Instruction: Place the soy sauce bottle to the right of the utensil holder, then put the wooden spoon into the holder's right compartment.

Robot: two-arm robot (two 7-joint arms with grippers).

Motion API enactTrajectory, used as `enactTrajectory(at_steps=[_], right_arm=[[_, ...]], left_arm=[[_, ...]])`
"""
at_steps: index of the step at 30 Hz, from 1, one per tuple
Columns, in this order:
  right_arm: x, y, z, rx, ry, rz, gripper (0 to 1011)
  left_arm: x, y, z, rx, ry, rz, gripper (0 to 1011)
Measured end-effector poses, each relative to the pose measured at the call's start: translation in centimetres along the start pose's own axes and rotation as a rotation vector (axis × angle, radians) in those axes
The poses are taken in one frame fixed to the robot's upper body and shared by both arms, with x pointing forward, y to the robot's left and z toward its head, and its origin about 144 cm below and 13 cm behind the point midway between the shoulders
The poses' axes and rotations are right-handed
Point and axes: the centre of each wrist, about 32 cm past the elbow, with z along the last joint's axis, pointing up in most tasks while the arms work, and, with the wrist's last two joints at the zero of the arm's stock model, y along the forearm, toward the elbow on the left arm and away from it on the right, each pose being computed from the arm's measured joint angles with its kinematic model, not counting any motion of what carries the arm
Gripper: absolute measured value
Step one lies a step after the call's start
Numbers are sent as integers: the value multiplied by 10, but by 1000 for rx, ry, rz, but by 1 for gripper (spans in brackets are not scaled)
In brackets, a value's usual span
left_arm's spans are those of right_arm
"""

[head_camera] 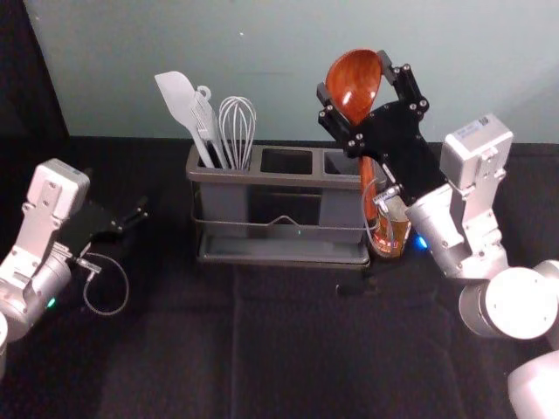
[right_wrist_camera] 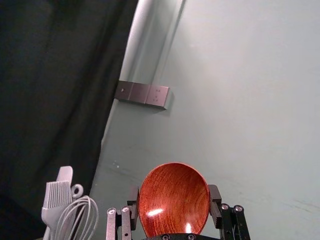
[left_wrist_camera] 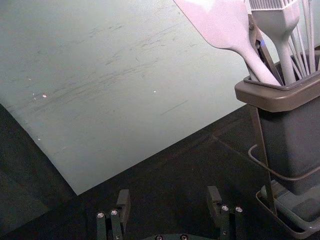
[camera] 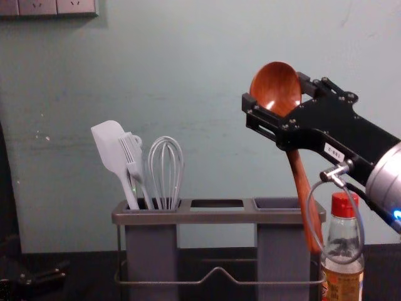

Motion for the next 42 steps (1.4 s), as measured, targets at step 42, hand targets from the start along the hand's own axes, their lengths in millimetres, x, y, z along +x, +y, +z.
enactTrajectory(at_steps=[42], right_arm=[[40, 63, -19, -26, 47, 153, 840]], left_arm=[[0, 0, 0, 0, 0, 0, 1005]])
